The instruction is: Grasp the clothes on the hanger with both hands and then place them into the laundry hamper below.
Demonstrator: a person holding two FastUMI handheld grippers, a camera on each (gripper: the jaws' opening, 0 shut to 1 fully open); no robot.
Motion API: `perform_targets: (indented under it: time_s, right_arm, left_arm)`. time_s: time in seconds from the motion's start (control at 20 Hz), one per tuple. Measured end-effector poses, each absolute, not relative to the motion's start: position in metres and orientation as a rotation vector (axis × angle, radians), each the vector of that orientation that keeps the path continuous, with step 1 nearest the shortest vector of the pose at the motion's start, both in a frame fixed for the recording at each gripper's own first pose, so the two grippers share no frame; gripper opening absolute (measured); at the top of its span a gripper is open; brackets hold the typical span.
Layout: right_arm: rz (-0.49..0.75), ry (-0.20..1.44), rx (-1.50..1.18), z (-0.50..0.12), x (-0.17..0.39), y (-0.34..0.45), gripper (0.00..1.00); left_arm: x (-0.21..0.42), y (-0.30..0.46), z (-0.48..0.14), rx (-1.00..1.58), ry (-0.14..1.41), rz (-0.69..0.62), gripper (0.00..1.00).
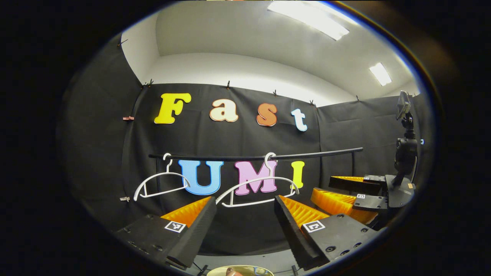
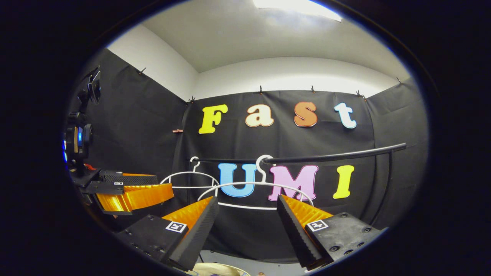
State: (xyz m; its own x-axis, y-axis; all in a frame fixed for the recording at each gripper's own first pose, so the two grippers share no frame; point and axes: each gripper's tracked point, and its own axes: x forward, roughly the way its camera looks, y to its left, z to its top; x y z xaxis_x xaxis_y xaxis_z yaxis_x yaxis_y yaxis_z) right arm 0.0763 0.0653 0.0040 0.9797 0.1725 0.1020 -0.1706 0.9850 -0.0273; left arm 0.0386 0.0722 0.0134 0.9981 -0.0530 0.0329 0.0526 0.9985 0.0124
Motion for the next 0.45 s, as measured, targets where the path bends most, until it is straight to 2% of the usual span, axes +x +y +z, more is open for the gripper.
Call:
perform_targets:
  time_s: [0.45]
  right_arm:
    - [0.192, -0.107, -0.009, 0.0080, 0.0772, 0.0695, 0.97]
  left_arm:
    - [0.0409, 0.0716, 0.0147, 0.020, -0.032, -0.047, 0.95]
